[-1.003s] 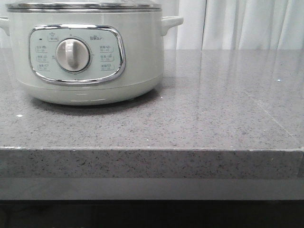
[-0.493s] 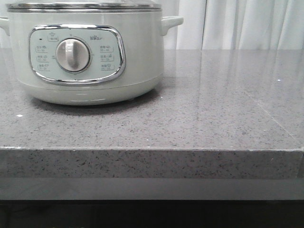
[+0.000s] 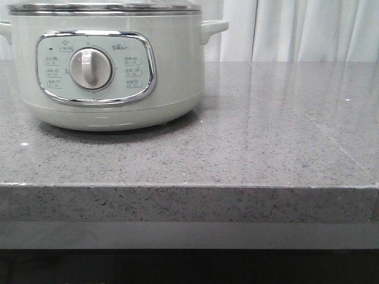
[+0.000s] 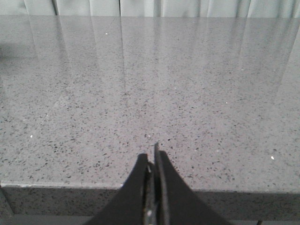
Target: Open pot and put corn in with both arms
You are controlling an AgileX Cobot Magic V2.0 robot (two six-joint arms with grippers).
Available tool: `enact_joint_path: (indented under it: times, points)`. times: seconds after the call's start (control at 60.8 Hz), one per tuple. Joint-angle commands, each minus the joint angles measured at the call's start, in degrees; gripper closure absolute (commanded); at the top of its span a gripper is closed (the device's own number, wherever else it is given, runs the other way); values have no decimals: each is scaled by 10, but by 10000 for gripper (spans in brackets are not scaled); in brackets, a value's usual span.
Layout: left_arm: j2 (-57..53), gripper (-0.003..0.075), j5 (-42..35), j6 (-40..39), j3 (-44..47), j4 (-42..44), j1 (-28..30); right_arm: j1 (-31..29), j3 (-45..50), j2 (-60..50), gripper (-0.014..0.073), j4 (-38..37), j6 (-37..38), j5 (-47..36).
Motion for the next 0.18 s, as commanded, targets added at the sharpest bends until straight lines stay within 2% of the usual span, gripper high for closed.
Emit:
enact_joint_path:
  times: [0.0,0.164]
  points:
    - [-13,738,-48,-3,0,-6,0,-3,-1,-12,664,-3,0,-51]
    - [-13,738,-48,-3,0,-6,0,-3,-1,-12,664,-3,0,-51]
